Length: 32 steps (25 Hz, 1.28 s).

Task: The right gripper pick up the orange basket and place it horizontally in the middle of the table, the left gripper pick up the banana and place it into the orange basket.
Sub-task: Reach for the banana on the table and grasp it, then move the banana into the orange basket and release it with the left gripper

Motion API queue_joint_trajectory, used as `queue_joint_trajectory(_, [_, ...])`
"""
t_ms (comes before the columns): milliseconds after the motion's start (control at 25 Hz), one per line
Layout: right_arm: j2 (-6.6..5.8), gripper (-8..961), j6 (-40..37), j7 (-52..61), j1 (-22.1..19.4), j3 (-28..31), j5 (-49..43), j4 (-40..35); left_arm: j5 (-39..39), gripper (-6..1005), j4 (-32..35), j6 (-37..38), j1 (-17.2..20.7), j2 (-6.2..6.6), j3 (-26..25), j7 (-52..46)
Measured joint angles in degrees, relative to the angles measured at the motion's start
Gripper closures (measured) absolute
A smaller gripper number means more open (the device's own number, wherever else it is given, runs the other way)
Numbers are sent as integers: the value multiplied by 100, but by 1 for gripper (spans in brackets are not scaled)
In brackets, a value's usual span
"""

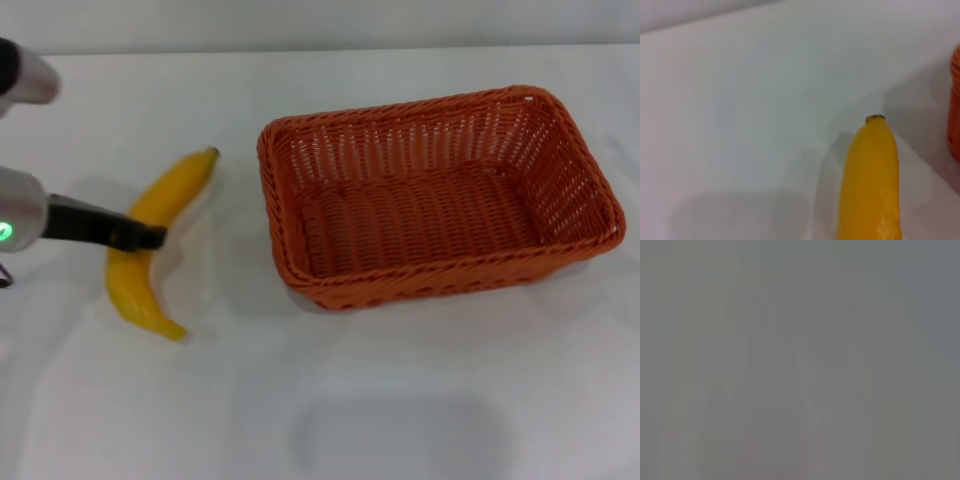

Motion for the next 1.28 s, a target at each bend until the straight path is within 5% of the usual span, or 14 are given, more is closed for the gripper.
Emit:
queue_joint_trajectory(200, [-15, 244, 65, 33, 13, 0, 5, -6, -63, 486, 1104, -106, 647, 0, 16, -135])
queue_joint_trajectory(440, [-28, 244, 152, 34, 13, 0, 5, -8, -384, 488, 2032, -60, 733, 11, 225, -106])
queue_joint_trajectory(880, [6, 244, 265, -13, 49, 0, -5, 24, -509, 488, 2303, 145, -319, 33, 398, -6])
queue_joint_trajectory(1280, [52, 244, 270, -25, 56, 0, 0, -4, -925, 489, 877, -265, -1304, 1, 597, 491])
